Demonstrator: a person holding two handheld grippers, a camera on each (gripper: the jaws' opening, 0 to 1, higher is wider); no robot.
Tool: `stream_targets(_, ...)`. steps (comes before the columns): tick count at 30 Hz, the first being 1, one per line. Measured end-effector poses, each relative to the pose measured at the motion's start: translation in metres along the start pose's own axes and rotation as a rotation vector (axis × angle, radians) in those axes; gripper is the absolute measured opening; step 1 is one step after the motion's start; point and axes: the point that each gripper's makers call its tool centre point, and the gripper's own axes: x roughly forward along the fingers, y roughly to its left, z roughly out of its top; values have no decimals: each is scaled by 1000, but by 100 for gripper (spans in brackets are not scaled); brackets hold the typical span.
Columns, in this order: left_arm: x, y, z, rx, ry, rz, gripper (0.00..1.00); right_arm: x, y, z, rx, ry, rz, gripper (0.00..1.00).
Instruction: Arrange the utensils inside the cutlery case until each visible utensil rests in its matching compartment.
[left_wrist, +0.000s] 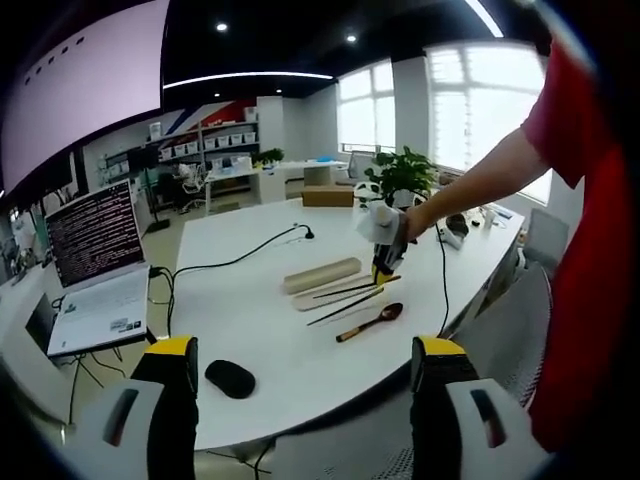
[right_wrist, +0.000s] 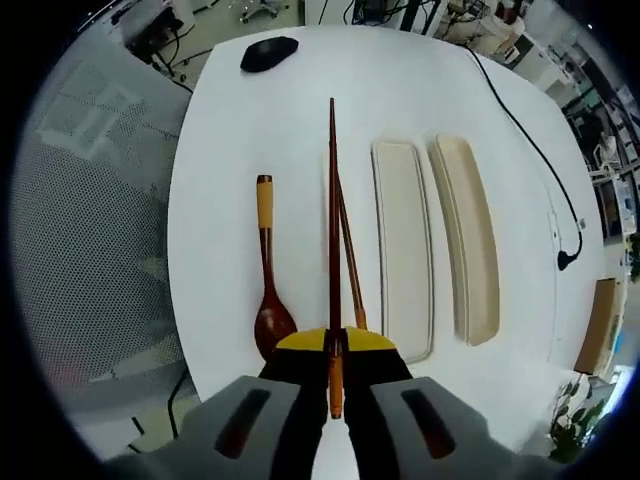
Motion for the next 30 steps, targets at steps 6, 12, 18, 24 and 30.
stream_targets(6,1,1,-1,0,1,0,90,3,0,0,-6,3,2,0)
stream_targets(12,2,1,-1,-1,4,1,90,-4,-14,6,-4,1,-21,0)
stream_targets(18,3,1,-5,-7,11,1,90,-13,-28,14,-7,-13,-33,0)
stream_targets(24,3,1,-5,-9,12,6,90,-15,-29,16,-10,-8,-34,0)
stream_targets(30,3,3,-4,-8,11,10,90,-19,-38,17,-7,-9,-44,0)
